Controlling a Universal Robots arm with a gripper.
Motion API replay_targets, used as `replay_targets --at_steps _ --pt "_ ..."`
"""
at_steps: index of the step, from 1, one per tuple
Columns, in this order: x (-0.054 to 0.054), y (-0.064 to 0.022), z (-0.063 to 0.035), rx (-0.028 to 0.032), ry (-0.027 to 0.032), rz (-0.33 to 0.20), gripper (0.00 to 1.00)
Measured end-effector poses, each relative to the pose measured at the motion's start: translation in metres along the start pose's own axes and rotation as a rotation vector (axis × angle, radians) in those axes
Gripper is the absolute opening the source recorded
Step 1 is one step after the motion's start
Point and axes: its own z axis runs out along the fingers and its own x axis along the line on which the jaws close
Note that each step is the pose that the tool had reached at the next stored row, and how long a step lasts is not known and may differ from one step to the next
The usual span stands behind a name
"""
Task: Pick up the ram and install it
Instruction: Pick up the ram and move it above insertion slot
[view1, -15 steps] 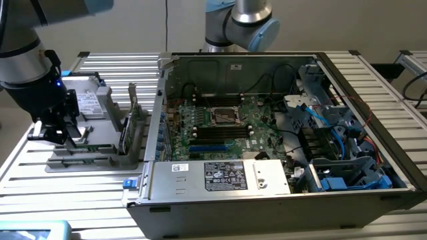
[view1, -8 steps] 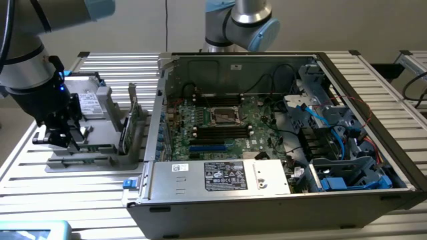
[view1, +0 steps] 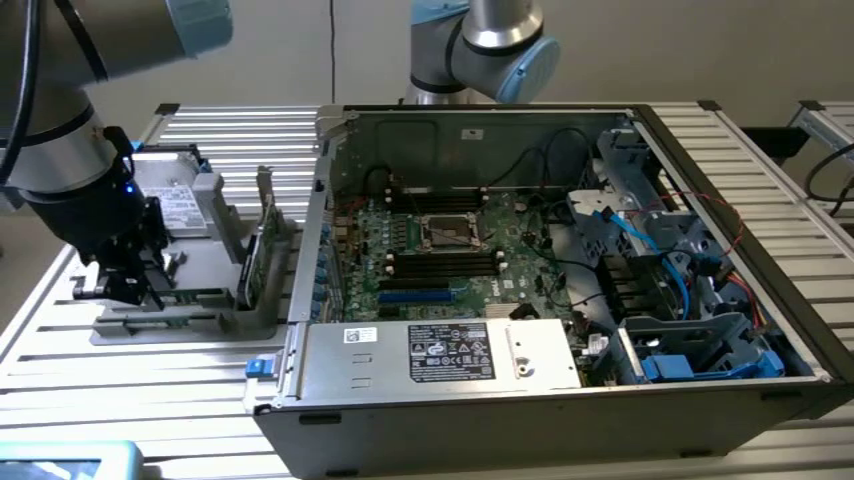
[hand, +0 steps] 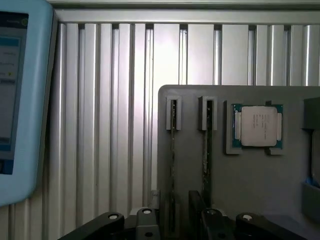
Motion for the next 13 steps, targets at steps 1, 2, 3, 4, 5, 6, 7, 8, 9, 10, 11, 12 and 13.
replay_targets --at_steps 1,2,3,4,5,6,7,8,9,10,11,12,13 --pt "0.000 0.0000 0.0018 0.0001 0.0000 -0.003 0.36" --pt "0.001 0.0000 0.0036 0.0001 0.0001 -0.006 0.36" --pt "0.001 -0.0002 0.0054 0.0000 0.0002 -0.009 0.36" --pt "0.001 -0.0002 0.0072 0.0001 0.0002 -0.012 0.36" --pt "0.001 -0.0002 0.0089 0.0002 0.0001 -0.015 0.36" --pt "0.001 -0.0002 0.0107 0.0003 0.0002 -0.018 0.36" --pt "0.001 -0.0003 0.0125 0.0006 0.0002 -0.023 0.36" --pt "0.001 -0.0005 0.0141 0.0012 0.0003 -0.028 0.36" --pt "0.001 -0.0006 0.0157 0.0021 0.0002 -0.034 0.36" --pt "0.001 -0.0006 0.0170 0.0033 0.0003 -0.042 0.36" --pt "0.001 -0.0007 0.0181 0.0041 0.0003 -0.052 0.36" --pt "0.001 -0.0007 0.0190 0.0044 0.0002 -0.057 0.36" --pt "0.001 -0.0006 0.0198 0.0044 0.0003 -0.058 0.36"
